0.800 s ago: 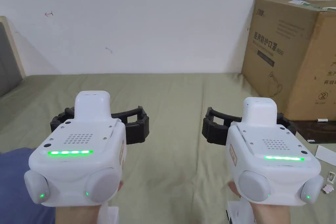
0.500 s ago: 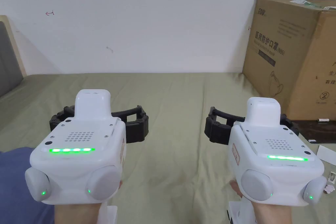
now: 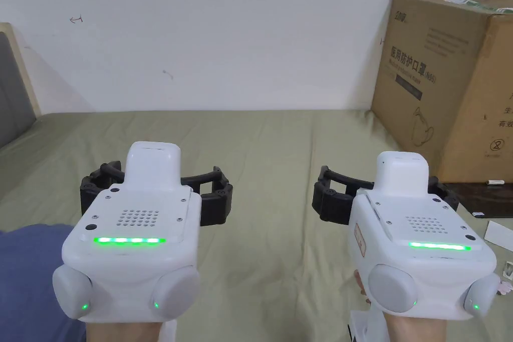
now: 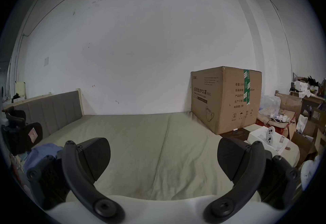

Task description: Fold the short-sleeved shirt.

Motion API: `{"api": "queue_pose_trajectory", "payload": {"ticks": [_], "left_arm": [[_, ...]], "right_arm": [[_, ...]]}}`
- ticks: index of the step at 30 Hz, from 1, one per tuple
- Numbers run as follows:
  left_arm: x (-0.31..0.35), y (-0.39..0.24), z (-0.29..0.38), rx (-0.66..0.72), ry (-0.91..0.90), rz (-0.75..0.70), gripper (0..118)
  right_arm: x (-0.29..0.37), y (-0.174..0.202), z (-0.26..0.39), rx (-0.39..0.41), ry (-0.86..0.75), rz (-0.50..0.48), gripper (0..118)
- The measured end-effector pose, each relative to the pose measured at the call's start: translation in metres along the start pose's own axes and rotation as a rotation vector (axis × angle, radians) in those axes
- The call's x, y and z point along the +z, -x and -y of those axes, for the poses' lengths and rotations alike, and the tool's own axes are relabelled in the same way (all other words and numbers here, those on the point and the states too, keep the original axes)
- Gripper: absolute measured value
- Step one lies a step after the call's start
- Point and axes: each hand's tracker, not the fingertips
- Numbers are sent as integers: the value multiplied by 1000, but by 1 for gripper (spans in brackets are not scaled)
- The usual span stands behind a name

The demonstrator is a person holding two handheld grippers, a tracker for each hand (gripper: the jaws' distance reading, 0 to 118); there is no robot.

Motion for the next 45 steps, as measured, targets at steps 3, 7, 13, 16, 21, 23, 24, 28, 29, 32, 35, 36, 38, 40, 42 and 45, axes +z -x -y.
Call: {"api": "queue_pose_trajectory", "payload": {"ticks": [3,7,13,16,21,23,24,28,29,32,35,36,38,40,42,45], "left_arm": [[-1,2,0,12,4,0,117],[-1,3,3,4,2,5,117],[-3,9,3,57,21,37,117],[-4,9,2,57,26,62,117],[-3,10,2,55,18,59,101],[-1,11,2,64,13,67,86],[-1,11,2,65,12,66,86],[-3,11,4,62,20,71,15],[-2,10,4,62,14,65,5],[-1,9,4,46,8,71,0],[1,8,3,40,-7,77,0],[0,8,2,48,-3,82,0],[-1,10,1,72,3,94,0],[-1,11,1,74,3,86,0],[-1,14,1,65,10,70,0],[5,29,1,76,9,33,0]], "right_arm": [[1,1,2,11,-5,20,118],[0,2,3,24,-6,32,118],[0,3,1,43,-19,48,118],[1,2,1,37,-24,37,118],[3,-1,0,12,-17,32,118],[2,-2,-2,11,-5,27,118],[3,-1,-2,13,0,20,118],[8,3,-1,29,-14,-2,90],[7,6,0,55,-21,29,56],[7,6,4,37,-34,59,4],[5,4,4,11,-9,40,0],[6,4,6,29,-15,43,0],[8,6,6,45,-13,43,0],[6,6,4,35,-4,26,0],[5,8,3,23,7,19,0],[0,17,-1,21,15,-17,0]]}}
